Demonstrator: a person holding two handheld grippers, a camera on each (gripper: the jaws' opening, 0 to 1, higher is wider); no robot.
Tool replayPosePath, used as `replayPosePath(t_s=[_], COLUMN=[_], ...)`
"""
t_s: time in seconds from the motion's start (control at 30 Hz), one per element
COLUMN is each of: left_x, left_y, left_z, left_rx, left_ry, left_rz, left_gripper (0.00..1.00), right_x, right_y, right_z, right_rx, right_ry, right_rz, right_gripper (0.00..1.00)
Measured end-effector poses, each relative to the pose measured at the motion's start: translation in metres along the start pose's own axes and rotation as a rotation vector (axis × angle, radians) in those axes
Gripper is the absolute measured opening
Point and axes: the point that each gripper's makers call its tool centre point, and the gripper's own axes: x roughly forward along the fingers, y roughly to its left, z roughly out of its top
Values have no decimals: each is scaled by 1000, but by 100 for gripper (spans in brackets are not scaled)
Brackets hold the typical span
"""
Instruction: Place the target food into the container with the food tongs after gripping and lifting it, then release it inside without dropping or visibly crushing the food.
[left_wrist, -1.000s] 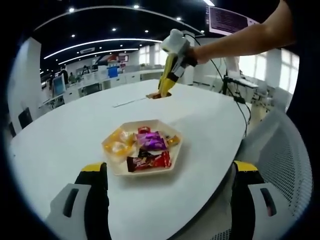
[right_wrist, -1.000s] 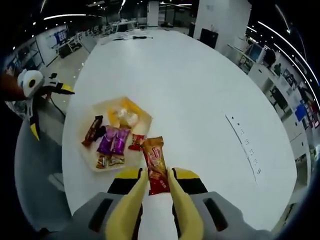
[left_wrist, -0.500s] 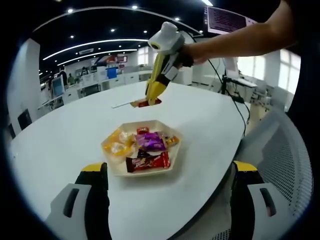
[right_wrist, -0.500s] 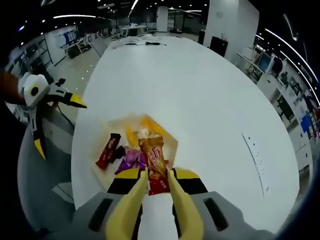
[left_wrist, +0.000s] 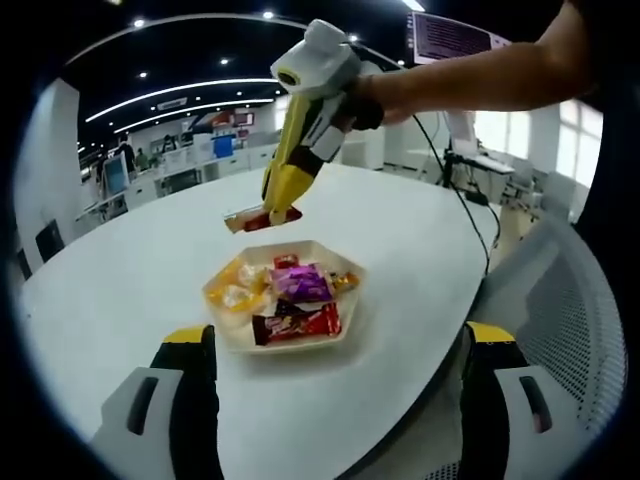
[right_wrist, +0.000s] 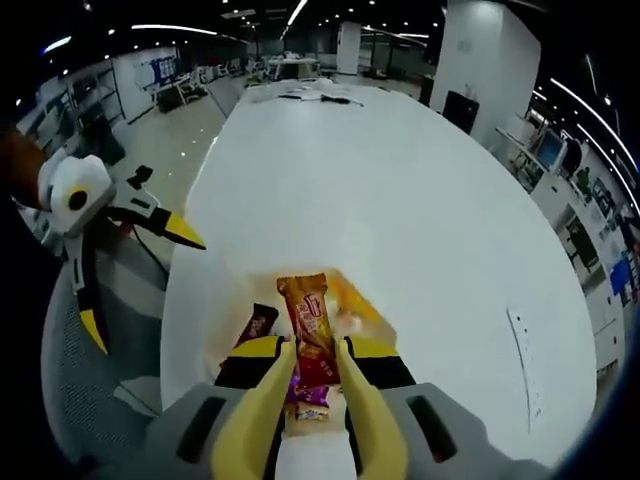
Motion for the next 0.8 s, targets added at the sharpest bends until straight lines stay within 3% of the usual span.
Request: replayPosePath(t_s=[0.13,0.23,0.8], left_x=[0,0,1], left_y=[-1,-2,-3], left_z=[0,0,-1], left_rx=[0,3,8], left_ry=[1,3,6], left_rz=[-5,-8,-12], left_gripper=[98,98,98], right_x=[1,1,-9], right_y=[0,4,1], right_z=[2,10,18], right_rx=[-2,1,-23], right_ry=[-4,-54,-102], right_rz=[-1,29,2], right_gripper=[23,26,29])
